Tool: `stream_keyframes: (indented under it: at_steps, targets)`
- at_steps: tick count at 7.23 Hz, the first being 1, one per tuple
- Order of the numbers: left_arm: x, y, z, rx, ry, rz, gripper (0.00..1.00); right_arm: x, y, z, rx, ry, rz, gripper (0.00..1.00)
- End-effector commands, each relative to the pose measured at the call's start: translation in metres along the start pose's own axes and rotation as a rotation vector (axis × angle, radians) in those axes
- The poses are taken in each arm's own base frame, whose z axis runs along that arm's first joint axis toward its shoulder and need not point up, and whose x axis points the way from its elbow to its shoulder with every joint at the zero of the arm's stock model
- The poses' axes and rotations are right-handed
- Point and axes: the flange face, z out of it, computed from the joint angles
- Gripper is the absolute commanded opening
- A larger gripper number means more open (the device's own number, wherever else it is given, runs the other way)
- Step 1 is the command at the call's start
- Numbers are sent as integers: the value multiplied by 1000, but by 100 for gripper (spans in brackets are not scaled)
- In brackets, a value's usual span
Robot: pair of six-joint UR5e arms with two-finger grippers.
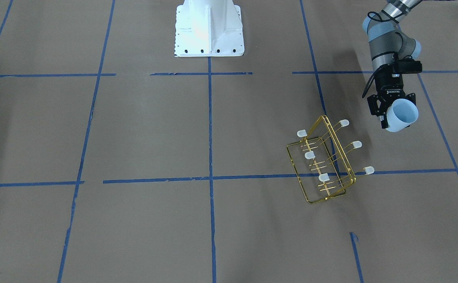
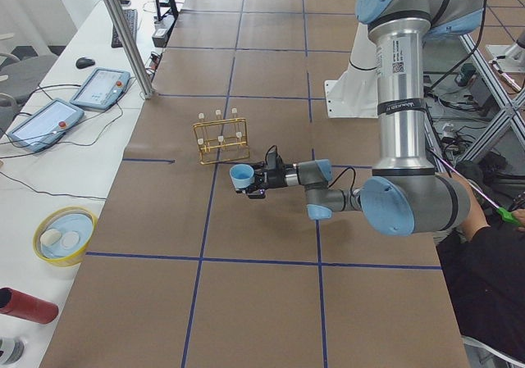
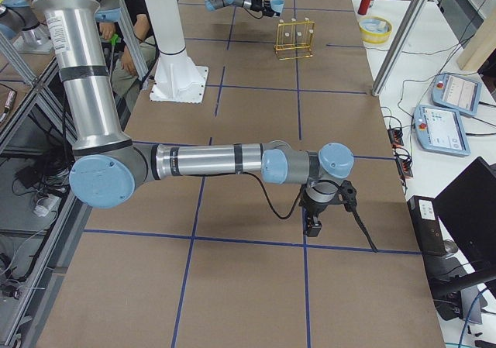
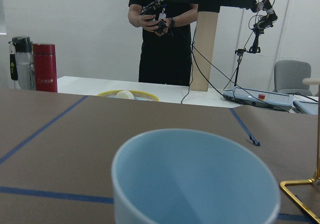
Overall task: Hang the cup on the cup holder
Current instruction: 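Lift the cup with the left gripper and tilt it sideways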
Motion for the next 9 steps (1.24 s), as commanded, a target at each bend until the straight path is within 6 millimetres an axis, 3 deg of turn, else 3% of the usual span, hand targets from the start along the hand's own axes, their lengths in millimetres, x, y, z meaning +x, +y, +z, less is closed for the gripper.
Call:
stream_keyframes:
  at_steps: [1, 2, 3, 4, 6, 9]
  targets:
    - [8, -52, -4, 60, -8, 203, 0, 0, 0, 0, 0, 0, 0, 100]
    - [9, -84, -1, 99, -29, 274, 0, 0, 0, 0, 0, 0, 0, 100]
    - [9, -99, 1, 117, -54, 394, 0, 0, 0, 0, 0, 0, 0, 100]
    - [13, -101, 2, 99, -87, 591, 0, 0, 0, 0, 0, 0, 0, 100]
    - [26, -113, 2, 93, -147, 686, 0, 0, 0, 0, 0, 0, 0, 100]
    - [27, -141, -8, 91, -308, 1212, 0, 0, 0, 0, 0, 0, 0, 100]
